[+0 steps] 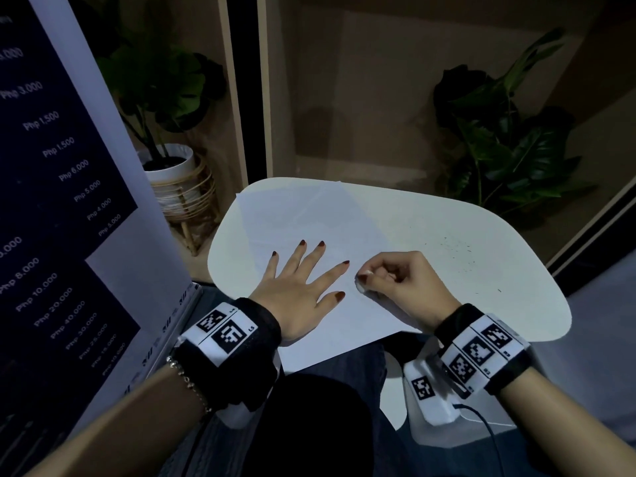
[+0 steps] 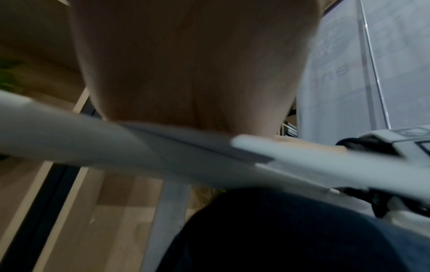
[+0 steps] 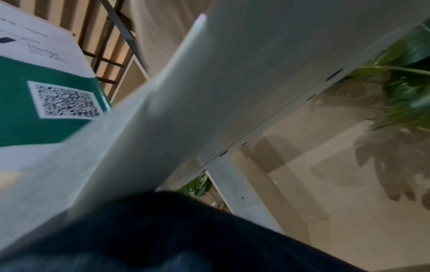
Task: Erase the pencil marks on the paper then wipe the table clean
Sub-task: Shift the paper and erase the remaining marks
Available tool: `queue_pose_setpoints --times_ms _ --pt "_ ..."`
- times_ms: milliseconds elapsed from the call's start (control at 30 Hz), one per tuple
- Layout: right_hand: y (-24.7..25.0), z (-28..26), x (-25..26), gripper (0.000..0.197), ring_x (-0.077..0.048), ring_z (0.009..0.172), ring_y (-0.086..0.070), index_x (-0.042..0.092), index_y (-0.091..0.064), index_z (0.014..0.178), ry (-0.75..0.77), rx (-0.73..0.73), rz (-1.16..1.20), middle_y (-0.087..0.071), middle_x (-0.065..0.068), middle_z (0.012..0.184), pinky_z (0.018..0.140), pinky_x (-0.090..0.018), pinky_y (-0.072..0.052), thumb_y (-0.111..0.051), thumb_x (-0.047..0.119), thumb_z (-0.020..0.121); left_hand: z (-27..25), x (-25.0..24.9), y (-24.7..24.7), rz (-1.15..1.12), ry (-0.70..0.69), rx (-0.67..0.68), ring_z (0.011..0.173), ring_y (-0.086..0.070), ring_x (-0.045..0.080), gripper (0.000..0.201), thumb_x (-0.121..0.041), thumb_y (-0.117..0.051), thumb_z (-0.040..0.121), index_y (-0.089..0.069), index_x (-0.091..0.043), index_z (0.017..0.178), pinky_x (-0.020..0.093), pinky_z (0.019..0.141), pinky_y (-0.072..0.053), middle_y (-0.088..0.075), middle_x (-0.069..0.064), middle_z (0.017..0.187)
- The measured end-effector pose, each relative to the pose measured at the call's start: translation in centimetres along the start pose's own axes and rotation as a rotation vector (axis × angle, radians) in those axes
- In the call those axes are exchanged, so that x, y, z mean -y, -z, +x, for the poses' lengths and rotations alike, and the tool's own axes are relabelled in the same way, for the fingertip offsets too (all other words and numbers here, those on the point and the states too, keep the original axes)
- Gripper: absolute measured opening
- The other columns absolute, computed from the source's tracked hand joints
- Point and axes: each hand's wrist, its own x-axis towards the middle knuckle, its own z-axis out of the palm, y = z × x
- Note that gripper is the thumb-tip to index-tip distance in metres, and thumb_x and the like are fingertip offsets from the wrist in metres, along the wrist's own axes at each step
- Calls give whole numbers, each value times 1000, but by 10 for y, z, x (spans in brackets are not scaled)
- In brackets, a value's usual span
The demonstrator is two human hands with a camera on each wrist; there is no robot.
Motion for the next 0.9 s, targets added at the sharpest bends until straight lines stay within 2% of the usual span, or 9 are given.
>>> queue_pose_setpoints --times_ms 133,267,400,533,600,700,733,833,900 --pt "-1 6 -4 12 -22 66 -60 -4 -68 86 75 -290 103 -58 -14 66 86 -35 -56 -60 -2 94 -1 1 1 -8 -7 10 146 30 18 55 -55 -9 102 16 -47 150 51 118 13 29 -7 159" --pt "10 12 -6 19 -18 65 -58 -3 -63 94 29 -464 323 -56 4 53 79 -33 -48 -51 9 103 -3 1 1 -16 11 2 145 29 14 67 -58 -9 100 23 -30 152 48 119 12 29 -9 159" --pt "6 6 13 19 -27 67 -61 2 -53 95 -23 -414 535 -63 -12 71 56 -25 -49 -42 13 106 -3 2 3 -69 26 13 145 29 10 94 -74 -19 91 25 -16 152 45 119 14 32 -5 157" --pt "-10 -11 26 24 -37 85 -72 3 -53 87 -308 55 589 -71 -27 102 76 -40 -61 -45 18 104 -3 4 4 -134 8 38 143 33 9 115 -83 -32 80 29 -14 149 44 120 15 36 -2 155" --pt "-12 -5 18 23 -27 95 -70 6 -56 84 -293 -43 614 -71 -17 104 85 -34 -59 -46 12 104 -4 5 5 -147 3 51 141 35 10 118 -84 -34 78 30 -14 149 44 120 14 38 -2 154" --pt "-3 6 12 21 -16 86 -58 13 -55 85 -4 -429 611 -60 -2 91 87 -33 -45 -46 7 103 -4 4 5 -136 6 57 141 36 11 119 -86 -34 77 30 -15 149 45 120 14 38 -2 154" --pt "-1 5 12 17 -20 89 -60 11 -56 90 13 -407 593 -63 -4 95 88 -34 -45 -46 10 103 -4 4 6 -136 5 60 141 36 11 121 -86 -35 76 30 -15 149 45 120 14 39 -2 154" --pt "-6 -6 13 21 -32 100 -67 -6 -60 106 -153 -45 465 -70 -20 109 87 -35 -56 -45 8 103 -5 5 8 -148 -10 101 138 39 10 130 -89 -43 71 30 -15 149 44 119 16 41 -3 152" --pt "-6 -5 15 15 -24 92 -64 -2 -59 92 -126 -149 497 -68 -14 97 87 -30 -53 -48 3 100 -5 7 12 -177 -19 127 138 40 9 132 -90 -43 68 29 -16 149 44 119 16 41 -5 152"
